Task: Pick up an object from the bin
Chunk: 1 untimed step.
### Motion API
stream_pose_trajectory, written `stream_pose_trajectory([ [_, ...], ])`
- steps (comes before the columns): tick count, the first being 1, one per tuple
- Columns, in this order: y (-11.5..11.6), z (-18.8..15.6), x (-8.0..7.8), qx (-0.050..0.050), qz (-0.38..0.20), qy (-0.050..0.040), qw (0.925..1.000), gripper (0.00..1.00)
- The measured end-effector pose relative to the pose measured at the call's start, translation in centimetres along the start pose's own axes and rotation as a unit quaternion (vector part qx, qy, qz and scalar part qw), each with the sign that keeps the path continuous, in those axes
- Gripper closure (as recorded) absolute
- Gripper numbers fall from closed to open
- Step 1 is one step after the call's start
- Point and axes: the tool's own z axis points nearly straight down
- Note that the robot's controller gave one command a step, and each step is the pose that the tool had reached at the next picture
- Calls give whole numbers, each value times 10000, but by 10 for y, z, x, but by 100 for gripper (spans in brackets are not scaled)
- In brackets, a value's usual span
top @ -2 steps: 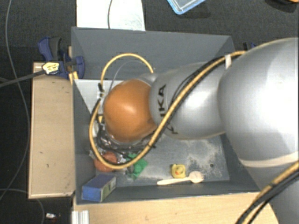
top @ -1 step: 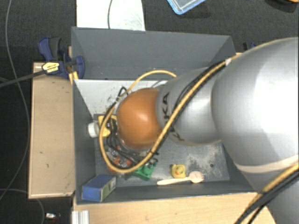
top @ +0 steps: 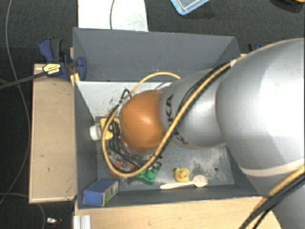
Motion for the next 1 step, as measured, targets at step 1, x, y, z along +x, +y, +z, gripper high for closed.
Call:
stream_pose_trajectory([
  [1, 0, -4, 0, 0, 5, -10, 10000, 100],
])
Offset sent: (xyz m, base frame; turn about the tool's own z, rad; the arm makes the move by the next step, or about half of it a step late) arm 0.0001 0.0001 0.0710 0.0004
